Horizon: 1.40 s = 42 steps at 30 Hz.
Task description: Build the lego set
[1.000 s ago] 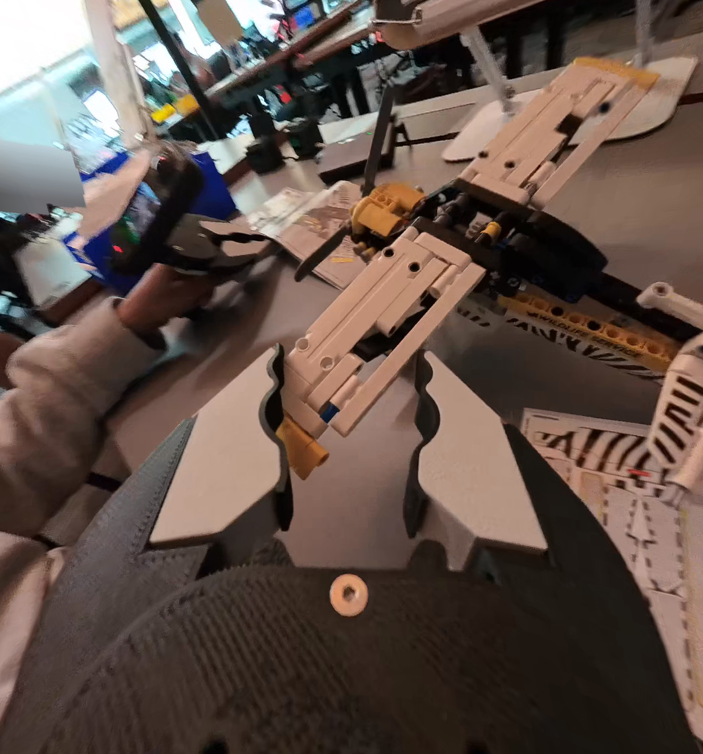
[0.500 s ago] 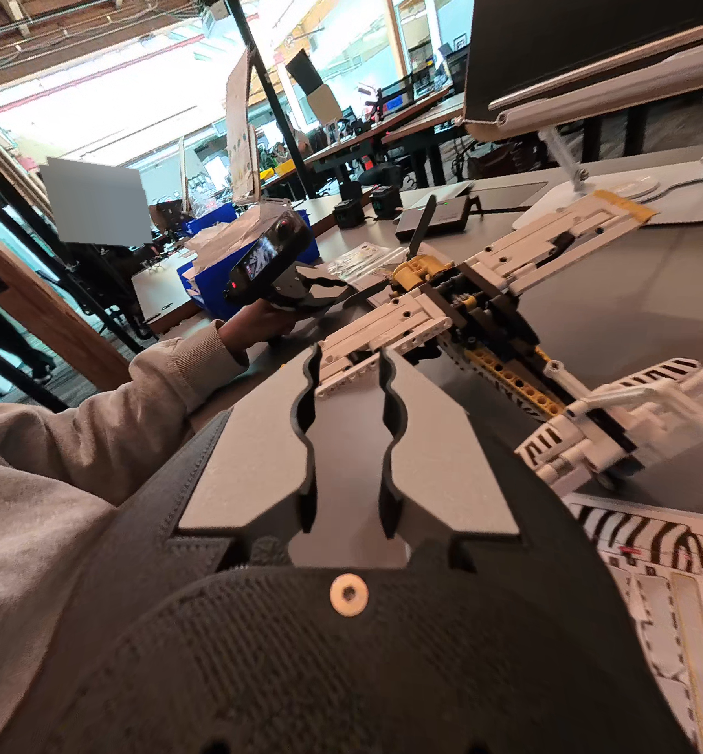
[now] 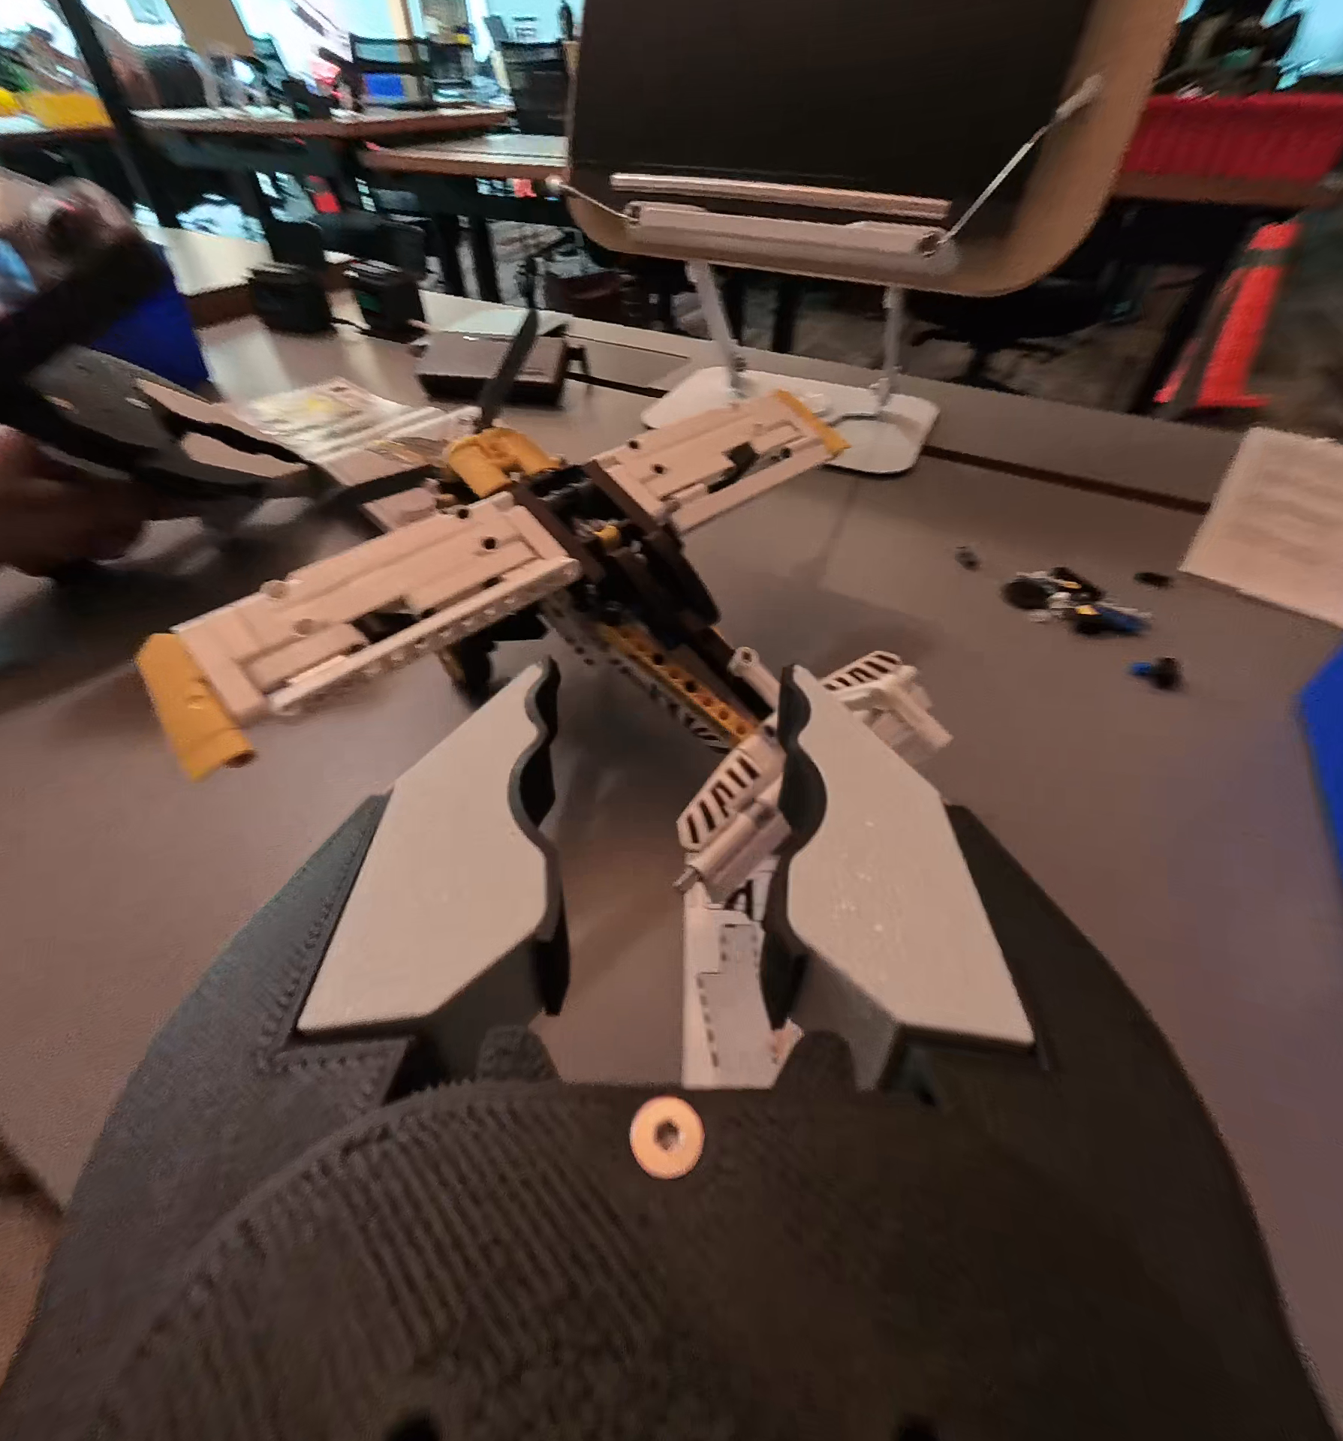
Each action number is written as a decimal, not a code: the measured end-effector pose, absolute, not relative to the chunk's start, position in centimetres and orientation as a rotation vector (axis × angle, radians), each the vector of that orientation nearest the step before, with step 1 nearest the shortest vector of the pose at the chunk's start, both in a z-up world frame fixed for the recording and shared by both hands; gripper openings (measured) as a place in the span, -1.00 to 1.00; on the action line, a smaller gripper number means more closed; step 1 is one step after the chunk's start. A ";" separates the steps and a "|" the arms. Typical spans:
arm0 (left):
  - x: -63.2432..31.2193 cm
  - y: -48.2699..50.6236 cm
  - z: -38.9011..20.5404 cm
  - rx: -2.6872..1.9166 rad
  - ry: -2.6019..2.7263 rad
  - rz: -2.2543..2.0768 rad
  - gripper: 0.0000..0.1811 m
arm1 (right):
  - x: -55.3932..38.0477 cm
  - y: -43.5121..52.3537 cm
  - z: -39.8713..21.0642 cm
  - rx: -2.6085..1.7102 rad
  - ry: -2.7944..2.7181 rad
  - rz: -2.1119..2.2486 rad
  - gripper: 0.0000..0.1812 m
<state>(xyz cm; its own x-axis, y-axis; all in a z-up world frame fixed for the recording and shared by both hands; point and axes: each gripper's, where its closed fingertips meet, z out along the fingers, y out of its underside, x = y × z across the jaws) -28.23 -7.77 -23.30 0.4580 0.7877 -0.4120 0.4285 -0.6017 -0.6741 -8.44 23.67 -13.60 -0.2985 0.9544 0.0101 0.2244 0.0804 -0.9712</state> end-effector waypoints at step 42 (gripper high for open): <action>-27.4 -6.7 -21.5 -2.002 -1.012 0.570 -0.66 | -4.3 14.5 -17.6 -1.085 -2.283 1.186 -0.87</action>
